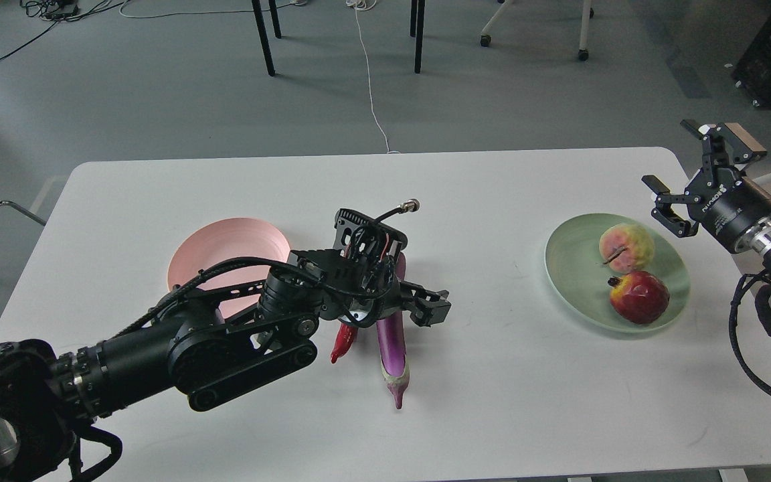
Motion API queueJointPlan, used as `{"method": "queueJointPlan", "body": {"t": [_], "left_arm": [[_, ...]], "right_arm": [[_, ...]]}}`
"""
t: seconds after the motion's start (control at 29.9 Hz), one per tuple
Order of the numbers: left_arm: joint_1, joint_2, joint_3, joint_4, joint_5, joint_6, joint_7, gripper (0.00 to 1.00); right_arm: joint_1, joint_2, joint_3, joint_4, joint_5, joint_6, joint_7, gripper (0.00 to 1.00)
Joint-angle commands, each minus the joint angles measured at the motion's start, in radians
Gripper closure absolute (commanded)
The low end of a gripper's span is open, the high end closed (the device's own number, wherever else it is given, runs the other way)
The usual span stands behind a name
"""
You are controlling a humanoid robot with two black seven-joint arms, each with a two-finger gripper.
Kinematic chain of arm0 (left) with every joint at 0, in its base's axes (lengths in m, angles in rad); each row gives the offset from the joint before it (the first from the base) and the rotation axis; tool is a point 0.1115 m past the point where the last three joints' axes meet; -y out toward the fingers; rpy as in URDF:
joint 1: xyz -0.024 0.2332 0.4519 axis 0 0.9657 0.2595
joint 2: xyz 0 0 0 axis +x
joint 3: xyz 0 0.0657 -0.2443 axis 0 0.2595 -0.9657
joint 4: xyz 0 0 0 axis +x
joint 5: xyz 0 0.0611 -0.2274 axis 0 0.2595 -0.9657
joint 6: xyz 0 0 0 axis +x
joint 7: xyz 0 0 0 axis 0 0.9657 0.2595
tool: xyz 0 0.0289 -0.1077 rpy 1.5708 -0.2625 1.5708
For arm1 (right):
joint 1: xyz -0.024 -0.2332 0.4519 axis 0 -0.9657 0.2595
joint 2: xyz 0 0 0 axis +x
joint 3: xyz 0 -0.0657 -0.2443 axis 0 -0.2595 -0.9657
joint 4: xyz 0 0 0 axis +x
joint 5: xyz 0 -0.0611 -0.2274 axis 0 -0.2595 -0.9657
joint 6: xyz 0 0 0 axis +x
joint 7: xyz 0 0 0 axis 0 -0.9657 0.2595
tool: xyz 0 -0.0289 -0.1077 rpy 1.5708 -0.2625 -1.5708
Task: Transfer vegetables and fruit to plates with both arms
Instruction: 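Grasp the eggplant's stem end with the left gripper and lift it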
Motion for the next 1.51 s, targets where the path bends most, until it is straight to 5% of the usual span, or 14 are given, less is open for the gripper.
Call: {"method": "queueJointPlan", "body": {"t": [0.0,0.6,0.77,0.87,0.94,1.17,1.34,1.47], "left_arm": [[0.003,-0.001,0.001,0.017,-0.002,0.000,0.000,0.02],[0.052,0.005,-0.001,0.057,-0.013,0.000,-0.005,0.06],[0.052,0.002,-0.001,0.063,-0.011,0.000,-0.002,0.33],[0.052,0.002,-0.001,0.066,-0.010,0.000,0.002,0.65],[0.049,-0.001,-0.001,0.068,-0.010,0.000,0.002,0.76],[0.044,-0.019,-0.008,0.066,-0.020,0.000,0.023,0.86],[0.030,-0.061,-0.019,0.062,-0.124,0.000,0.086,0.86],[-0.028,-0.075,-0.020,0.051,-0.247,0.000,0.097,0.86]], "right_arm": [[0.000,0.001,0.000,0.000,0.000,0.000,0.000,0.01],[-0.012,0.001,0.000,0.001,-0.002,0.000,0.000,0.01],[-0.012,0.001,0.000,0.001,-0.002,0.000,0.000,0.01],[-0.014,0.001,0.000,0.003,-0.002,0.000,0.000,0.01],[-0.018,0.001,0.000,0.003,-0.002,0.000,0.000,0.01],[-0.023,0.001,0.000,0.003,-0.002,0.000,0.000,0.01],[-0.023,0.001,0.000,0.003,-0.002,0.000,0.000,0.01],[-0.023,0.001,-0.002,0.004,-0.003,0.000,0.000,0.01]]}}
